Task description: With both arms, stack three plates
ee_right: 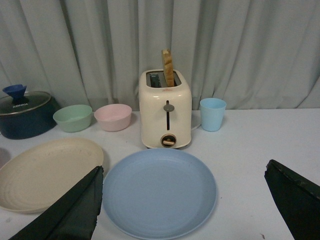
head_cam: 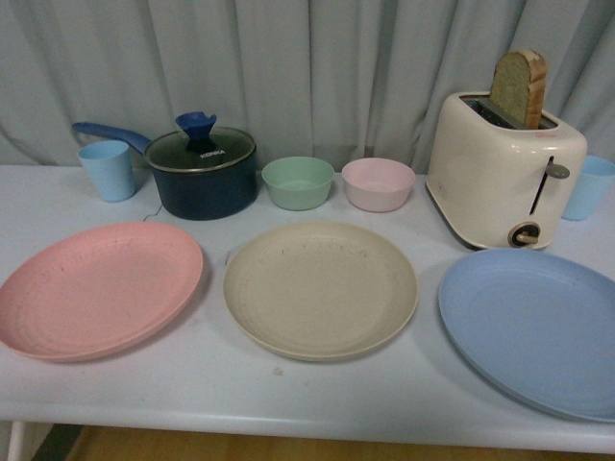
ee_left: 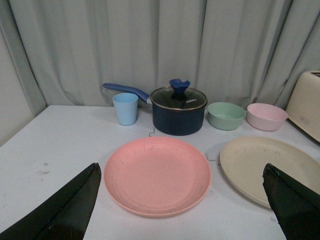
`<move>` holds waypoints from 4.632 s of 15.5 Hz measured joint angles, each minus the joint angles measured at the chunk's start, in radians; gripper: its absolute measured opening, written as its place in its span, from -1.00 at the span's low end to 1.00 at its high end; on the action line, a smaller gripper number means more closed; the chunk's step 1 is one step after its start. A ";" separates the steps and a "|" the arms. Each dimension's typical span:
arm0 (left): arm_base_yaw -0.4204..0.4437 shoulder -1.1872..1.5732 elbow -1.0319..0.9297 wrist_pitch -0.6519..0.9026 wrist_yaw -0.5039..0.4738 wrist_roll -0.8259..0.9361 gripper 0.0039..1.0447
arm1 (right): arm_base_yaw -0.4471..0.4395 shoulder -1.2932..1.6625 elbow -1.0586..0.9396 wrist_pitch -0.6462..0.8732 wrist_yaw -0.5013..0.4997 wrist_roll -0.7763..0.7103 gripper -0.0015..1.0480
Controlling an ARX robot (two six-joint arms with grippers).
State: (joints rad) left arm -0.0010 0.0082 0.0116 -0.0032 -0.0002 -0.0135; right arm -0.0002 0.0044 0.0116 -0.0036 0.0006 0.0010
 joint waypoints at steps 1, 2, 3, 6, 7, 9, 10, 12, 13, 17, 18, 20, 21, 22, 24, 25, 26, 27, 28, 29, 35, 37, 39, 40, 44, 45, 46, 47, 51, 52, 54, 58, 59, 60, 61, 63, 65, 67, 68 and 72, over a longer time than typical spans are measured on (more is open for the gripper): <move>0.000 0.000 0.000 0.000 0.000 0.000 0.88 | 0.000 0.000 0.000 0.000 0.000 0.000 0.87; 0.000 0.000 0.000 0.000 0.000 0.000 0.88 | 0.000 0.000 0.000 0.000 0.000 0.000 0.87; 0.000 0.000 0.000 0.000 0.000 0.000 0.88 | 0.000 0.000 0.000 0.000 0.000 0.000 0.87; 0.000 0.000 0.000 0.000 0.000 0.000 0.88 | 0.000 0.000 0.000 0.000 0.000 0.000 0.87; 0.000 0.000 0.000 0.000 0.000 0.000 0.88 | 0.000 0.000 0.000 0.000 0.000 0.000 0.87; 0.000 0.000 0.000 0.000 0.000 0.000 0.88 | 0.000 0.000 0.000 0.000 0.000 0.000 0.87; 0.000 0.000 0.000 0.000 0.000 0.000 0.88 | 0.000 0.000 0.000 0.000 0.000 0.000 0.87; 0.000 0.000 0.000 0.000 0.000 0.000 0.88 | 0.000 0.000 0.000 0.000 0.000 0.000 0.87; 0.000 0.000 0.000 0.000 0.000 0.000 0.88 | 0.000 0.000 0.000 0.000 0.000 0.000 0.87; 0.000 0.000 0.000 0.000 0.000 0.000 0.88 | 0.000 0.000 0.000 0.000 0.000 0.000 0.87; 0.000 0.000 0.000 0.000 0.000 0.000 0.88 | 0.000 0.000 0.000 0.000 0.000 0.000 0.87; 0.000 0.000 0.000 0.000 0.000 0.000 0.88 | 0.000 0.000 0.000 0.000 0.000 0.000 0.87; 0.000 0.000 0.000 0.000 0.000 0.000 0.88 | 0.000 0.000 0.000 0.000 0.000 0.000 0.87; 0.000 0.000 0.000 0.000 0.000 0.000 0.88 | 0.000 0.000 0.000 0.000 0.000 0.000 0.87; 0.000 0.000 0.000 0.000 0.000 0.000 0.88 | 0.000 0.000 0.000 0.000 0.000 0.000 0.87; 0.000 0.000 0.000 0.000 0.000 0.000 0.88 | 0.000 0.000 0.000 0.000 0.000 0.000 0.87; 0.000 0.000 0.000 0.000 0.000 0.000 0.88 | 0.000 0.000 0.000 0.000 0.000 0.000 0.87; 0.000 0.000 0.000 0.000 0.000 0.000 0.88 | 0.000 0.000 0.000 0.000 0.000 0.000 0.87; 0.000 0.000 0.000 0.000 0.000 0.000 0.88 | 0.000 0.000 0.000 0.000 0.000 0.000 0.87; 0.000 0.000 0.000 0.000 0.000 0.000 0.88 | 0.000 0.000 0.000 0.000 0.000 0.000 0.87; 0.000 0.000 0.000 0.000 0.000 0.000 0.88 | 0.000 0.000 0.000 0.000 0.000 0.000 0.87; 0.000 0.000 0.000 0.000 0.000 0.000 0.88 | 0.000 0.000 0.000 0.000 0.000 0.000 0.87; 0.000 0.000 0.000 0.000 0.000 0.000 0.88 | 0.000 0.000 0.000 0.000 0.000 0.000 0.87; -0.003 0.003 0.003 -0.024 -0.011 -0.006 0.88 | 0.000 0.000 0.000 0.000 0.000 0.000 0.87; 0.016 0.461 0.195 0.068 -0.089 -0.091 0.88 | 0.000 0.000 0.000 0.000 0.000 0.000 0.87; 0.070 0.684 0.262 0.248 -0.023 -0.074 0.88 | 0.000 0.000 0.000 0.000 0.000 0.000 0.87; 0.099 0.868 0.325 0.360 -0.005 -0.049 0.88 | 0.000 0.000 0.000 0.000 0.000 0.000 0.87; 0.126 1.089 0.422 0.455 0.019 -0.019 0.88 | 0.000 0.000 0.000 0.000 0.000 0.000 0.87; 0.146 1.632 0.745 0.406 0.020 0.077 0.88 | 0.000 0.000 0.000 0.000 0.000 0.000 0.87; 0.149 1.767 0.835 0.365 0.013 0.093 0.88 | 0.000 0.000 0.000 0.000 0.000 0.000 0.87; 0.168 1.941 0.963 0.324 0.023 0.091 0.88 | 0.000 0.000 0.000 0.000 0.000 0.000 0.87; 0.211 2.131 1.040 0.330 -0.023 0.061 0.88 | 0.000 0.000 0.000 0.000 0.000 0.000 0.87; 0.222 2.159 1.039 0.332 -0.026 0.047 0.88 | 0.000 0.000 0.000 0.000 0.000 0.000 0.87; 0.229 2.166 1.032 0.342 -0.026 0.043 0.88 | 0.000 0.000 0.000 0.000 0.000 0.000 0.87; 0.243 2.164 1.019 0.353 0.002 0.039 0.88 | 0.000 0.000 0.000 0.000 0.000 0.000 0.87; 0.245 2.156 0.997 0.309 0.065 0.043 0.88 | 0.000 0.000 0.000 0.000 0.000 0.000 0.87; 0.243 2.148 0.995 0.291 0.072 0.064 0.74 | 0.000 0.000 0.000 0.000 0.000 0.000 0.87; 0.241 2.127 0.995 0.262 0.077 0.091 0.29 | 0.000 0.000 0.000 0.000 0.000 0.000 0.87; 0.240 2.126 1.002 0.233 0.077 0.111 0.02 | 0.000 0.000 0.000 0.000 0.000 0.000 0.87; 0.252 2.109 1.019 0.217 0.057 0.126 -0.87 | 0.000 0.000 0.000 0.000 0.000 0.000 0.87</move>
State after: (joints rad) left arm 0.2512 2.1174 1.0302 0.2138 0.0566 0.1127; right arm -0.0002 0.0044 0.0116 -0.0036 0.0002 0.0010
